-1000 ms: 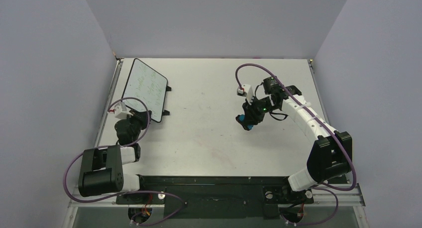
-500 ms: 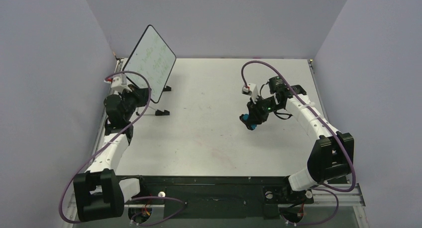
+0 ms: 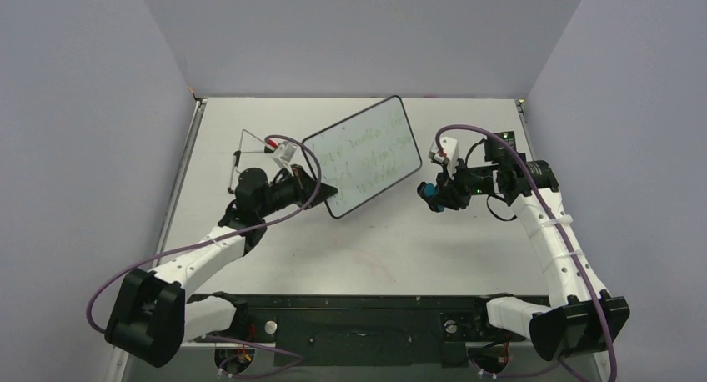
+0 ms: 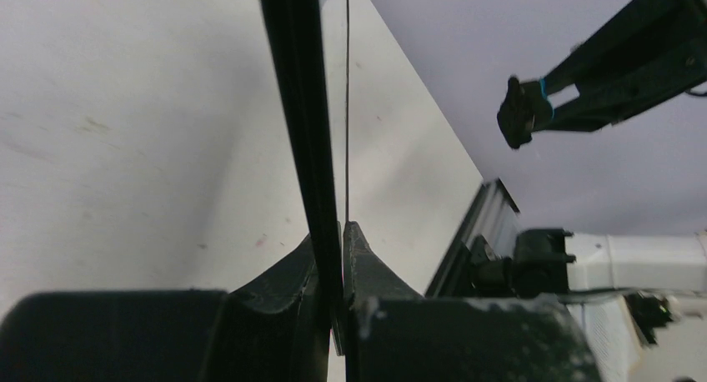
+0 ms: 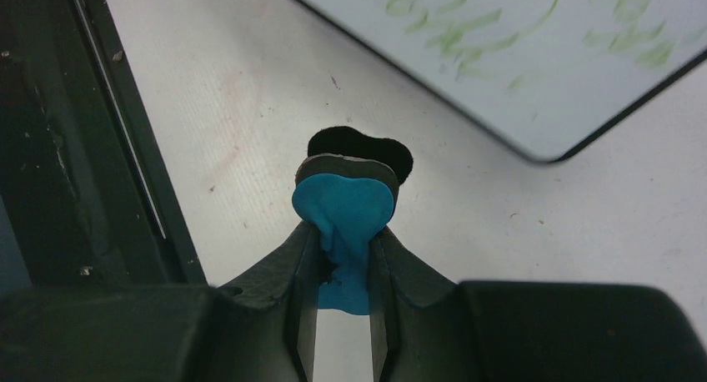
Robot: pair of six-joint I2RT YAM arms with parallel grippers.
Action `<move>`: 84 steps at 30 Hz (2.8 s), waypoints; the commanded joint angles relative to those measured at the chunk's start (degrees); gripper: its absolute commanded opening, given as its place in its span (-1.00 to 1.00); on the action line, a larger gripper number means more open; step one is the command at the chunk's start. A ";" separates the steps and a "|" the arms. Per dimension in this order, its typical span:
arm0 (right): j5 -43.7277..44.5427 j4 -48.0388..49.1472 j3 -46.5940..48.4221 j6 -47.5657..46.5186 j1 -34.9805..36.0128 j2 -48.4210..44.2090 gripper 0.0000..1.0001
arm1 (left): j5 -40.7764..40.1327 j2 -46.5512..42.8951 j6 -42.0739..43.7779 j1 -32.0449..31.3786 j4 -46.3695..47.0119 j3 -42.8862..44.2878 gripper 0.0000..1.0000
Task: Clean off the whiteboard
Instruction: Place the whiteboard at the center of the board, then erase the whiteboard at the center of the board.
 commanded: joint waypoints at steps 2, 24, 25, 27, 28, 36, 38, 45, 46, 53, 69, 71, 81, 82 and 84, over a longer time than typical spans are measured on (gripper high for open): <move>-2.11 -2.96 -1.62 -6.84 0.20 -5.91 -1.00 | 0.02 7.96 -6.47 -10.26 18.18 -1.28 -1.00; 16.24 36.72 -17.77 18.84 13.80 -5.54 -1.00 | -14.35 30.70 -5.92 -25.01 34.73 -1.09 -1.00; 16.48 37.29 -17.81 20.30 14.21 -5.19 -1.00 | -15.61 31.10 -5.81 -25.25 35.26 -0.91 -1.00; 17.37 38.96 -17.60 24.19 15.31 -4.19 -1.00 | -16.55 31.82 -5.67 -25.49 37.17 -0.61 -1.00; 19.16 40.36 -17.37 25.90 15.70 -3.58 -1.00 | -16.61 32.43 -5.56 -25.51 38.18 -0.48 -1.00; 23.65 44.35 -17.44 39.15 20.65 -1.00 -1.00 | -13.33 36.04 -6.18 -26.25 40.95 1.46 -1.00; 26.65 44.63 -17.35 40.55 21.92 0.17 -1.00 | -12.85 35.92 -6.11 -26.60 40.64 1.68 -1.00; 33.55 43.78 -16.36 41.15 25.19 2.65 -1.00 | -13.77 33.94 -3.68 -27.68 33.61 2.82 -1.00; 33.83 43.77 -16.43 41.27 25.29 2.79 -1.00 | -14.12 33.83 -3.69 -27.94 33.56 2.82 -1.00; 33.71 42.12 -16.46 39.61 25.88 2.93 -1.00 | -15.71 33.52 -3.98 -28.35 31.85 2.97 -1.00; 37.93 34.97 -15.51 26.94 29.32 3.44 -1.00 | -15.84 32.40 -7.36 -28.27 29.98 3.49 -1.00; 36.27 33.45 -15.28 25.29 29.40 3.56 -1.00 | -15.64 32.40 -7.38 -28.28 29.77 3.59 -1.00; 43.84 39.70 -15.92 31.75 29.03 2.43 -1.00 | -14.76 32.82 -7.72 -28.49 29.73 3.81 -1.00; 43.68 40.41 -16.01 32.33 29.13 2.16 -1.00 | -14.68 33.01 -7.73 -28.51 29.73 3.86 -1.00; 42.87 41.10 -16.34 32.62 29.38 1.85 -1.00 | -14.66 33.28 -7.75 -28.67 29.73 4.11 -1.00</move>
